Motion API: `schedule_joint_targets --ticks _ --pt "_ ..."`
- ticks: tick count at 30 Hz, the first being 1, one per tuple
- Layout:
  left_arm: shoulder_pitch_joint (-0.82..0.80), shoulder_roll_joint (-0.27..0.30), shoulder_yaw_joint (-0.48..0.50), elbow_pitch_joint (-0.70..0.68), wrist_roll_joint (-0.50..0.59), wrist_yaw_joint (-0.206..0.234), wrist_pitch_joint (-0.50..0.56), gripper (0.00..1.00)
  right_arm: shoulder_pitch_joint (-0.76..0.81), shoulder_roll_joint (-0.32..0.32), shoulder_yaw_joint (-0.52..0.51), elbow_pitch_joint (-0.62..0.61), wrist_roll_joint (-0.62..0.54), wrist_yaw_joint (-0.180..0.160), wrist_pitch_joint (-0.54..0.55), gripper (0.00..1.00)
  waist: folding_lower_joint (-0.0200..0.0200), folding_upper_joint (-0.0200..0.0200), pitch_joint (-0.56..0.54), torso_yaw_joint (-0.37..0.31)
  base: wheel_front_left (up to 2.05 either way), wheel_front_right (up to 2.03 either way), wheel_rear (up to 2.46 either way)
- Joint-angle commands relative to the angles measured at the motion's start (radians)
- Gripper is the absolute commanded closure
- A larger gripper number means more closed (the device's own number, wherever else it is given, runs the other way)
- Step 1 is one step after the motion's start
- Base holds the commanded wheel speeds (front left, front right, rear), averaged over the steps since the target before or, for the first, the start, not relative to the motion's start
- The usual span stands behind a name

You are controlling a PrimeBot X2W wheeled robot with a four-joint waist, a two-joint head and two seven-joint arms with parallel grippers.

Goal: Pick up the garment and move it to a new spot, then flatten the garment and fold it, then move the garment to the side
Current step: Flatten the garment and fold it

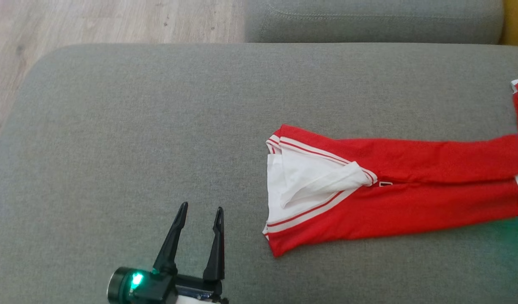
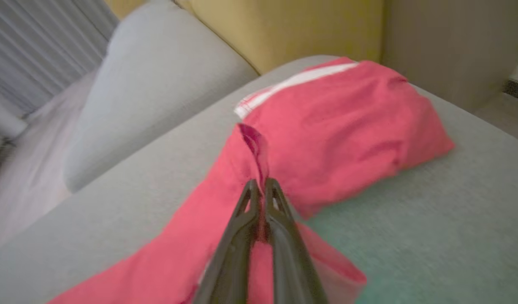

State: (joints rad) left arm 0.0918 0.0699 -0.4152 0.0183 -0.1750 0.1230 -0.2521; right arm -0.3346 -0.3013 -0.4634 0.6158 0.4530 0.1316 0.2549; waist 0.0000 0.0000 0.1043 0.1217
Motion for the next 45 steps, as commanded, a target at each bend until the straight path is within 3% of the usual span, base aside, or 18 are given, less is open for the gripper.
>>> schedule_joint_targets --ticks 1,10,14,18,26,36,37,38,39,45 --pt "-0.005 -0.014 0.041 -0.033 0.008 -0.001 -0.01 0.0 -0.011 -0.003 0.038 -0.085 0.026 -0.001 0.015 1.0 0.0 0.0 -0.006 -0.003 0.0 0.0 0.0" --pt "0.004 -0.016 0.037 -0.025 0.004 -0.005 -0.01 0.0 0.096 0.193 0.172 -0.486 0.09 -0.001 0.142 1.0 0.0 0.0 -0.041 0.016 0.0 0.0 0.0" --pt "0.005 -0.017 0.032 -0.024 -0.001 -0.006 -0.01 0.0 0.134 0.24 0.269 -0.596 0.099 -0.001 0.179 1.0 0.0 0.0 -0.048 0.039 0.0 0.0 0.0" --pt "0.002 -0.018 0.022 -0.018 -0.005 -0.01 -0.01 0.0 0.146 0.25 0.357 -0.612 0.128 -0.001 0.182 1.0 0.0 0.0 -0.052 0.064 0.0 0.0 0.0" --pt "-0.001 -0.019 0.011 -0.011 -0.013 -0.007 -0.01 0.0 0.134 0.251 0.578 -0.483 0.228 -0.001 0.09 1.0 0.0 0.0 -0.058 0.141 0.0 0.0 0.0" --pt "0.003 -0.019 0.008 -0.006 -0.023 -0.007 -0.01 0.0 0.104 0.251 0.715 -0.359 0.294 -0.001 0.019 1.0 0.0 0.0 -0.06 0.185 0.0 0.0 0.0" --pt "0.004 -0.019 0.006 -0.006 -0.024 -0.006 -0.01 0.0 0.101 0.251 0.728 -0.351 0.305 -0.001 0.012 0.86 0.0 0.0 -0.061 0.185 0.0 0.0 0.0" --pt "0.004 -0.019 0.005 -0.006 -0.026 -0.005 -0.01 0.0 0.098 0.251 0.74 -0.343 0.315 -0.001 0.004 0.05 0.0 0.0 -0.062 0.186 0.0 0.0 0.0" --pt "0.004 -0.019 0.003 -0.005 -0.027 -0.004 -0.01 0.0 0.094 0.251 0.748 -0.338 0.329 -0.001 -0.007 0.0 0.0 0.0 -0.063 0.186 0.0 0.0 0.0" --pt "0.007 -0.02 0.001 0.0 -0.031 -0.001 -0.01 0.0 0.078 0.251 0.729 -0.351 0.361 -0.001 -0.082 0.0 0.0 0.0 -0.081 0.178 0.0 0.0 0.0"
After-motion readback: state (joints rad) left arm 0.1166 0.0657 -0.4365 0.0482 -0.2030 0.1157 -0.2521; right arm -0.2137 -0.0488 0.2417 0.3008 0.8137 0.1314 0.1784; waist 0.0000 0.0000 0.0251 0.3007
